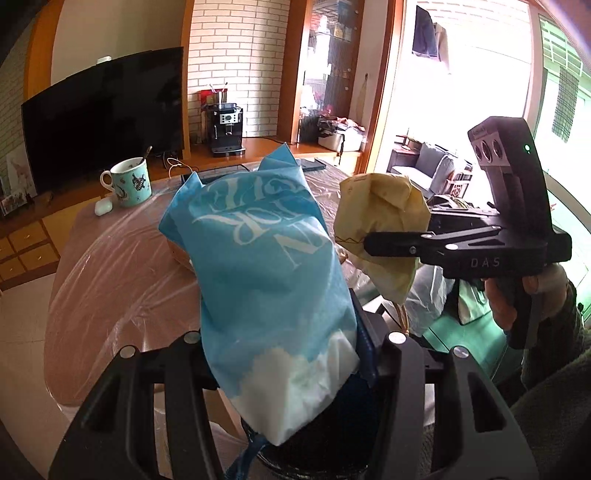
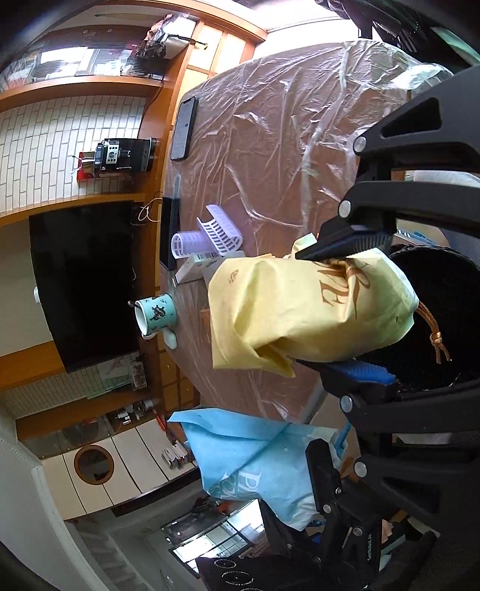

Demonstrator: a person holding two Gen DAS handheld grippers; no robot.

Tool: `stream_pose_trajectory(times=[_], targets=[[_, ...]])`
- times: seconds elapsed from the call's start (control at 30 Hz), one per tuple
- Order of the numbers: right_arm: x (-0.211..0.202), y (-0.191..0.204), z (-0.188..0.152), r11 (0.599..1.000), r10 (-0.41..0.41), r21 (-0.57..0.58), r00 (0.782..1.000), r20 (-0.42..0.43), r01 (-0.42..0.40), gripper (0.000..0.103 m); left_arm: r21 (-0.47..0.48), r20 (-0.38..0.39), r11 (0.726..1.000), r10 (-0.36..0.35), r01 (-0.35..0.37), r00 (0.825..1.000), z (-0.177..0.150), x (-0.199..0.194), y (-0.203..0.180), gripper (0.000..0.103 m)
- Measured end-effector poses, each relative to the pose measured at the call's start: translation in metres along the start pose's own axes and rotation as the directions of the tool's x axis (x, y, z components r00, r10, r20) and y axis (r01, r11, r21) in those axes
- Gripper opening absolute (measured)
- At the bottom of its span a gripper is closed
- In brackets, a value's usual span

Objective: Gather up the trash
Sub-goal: 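Carry both held bags over the black trash bin with both tools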

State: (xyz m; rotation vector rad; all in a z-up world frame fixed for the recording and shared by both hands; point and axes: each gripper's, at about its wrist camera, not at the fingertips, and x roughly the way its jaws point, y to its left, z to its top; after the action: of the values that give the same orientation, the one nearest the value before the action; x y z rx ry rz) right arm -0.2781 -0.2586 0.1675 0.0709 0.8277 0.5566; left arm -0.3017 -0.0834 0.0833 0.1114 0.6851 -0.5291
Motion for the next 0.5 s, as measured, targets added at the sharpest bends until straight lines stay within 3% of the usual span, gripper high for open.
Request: stream_pose_trajectory(times=[0.2, 0.5], targets=[[-0.005, 0.010, -0.018, 0.999, 0.038, -0.015, 0.999, -0.028, -0.039, 0.048, 0.038, -0.040, 0.999, -0.025, 0.026, 0.999, -0.017, -0.005, -0.011, 0.053], [-0.004, 0.019, -0.043, 0.998, 0.034, -0.047, 0.996, -0.088, -0.039, 0.048, 0.064, -0.140, 0.996, -0.045, 0.054, 0.989, -0.045, 0.009, -0.026, 0.053]])
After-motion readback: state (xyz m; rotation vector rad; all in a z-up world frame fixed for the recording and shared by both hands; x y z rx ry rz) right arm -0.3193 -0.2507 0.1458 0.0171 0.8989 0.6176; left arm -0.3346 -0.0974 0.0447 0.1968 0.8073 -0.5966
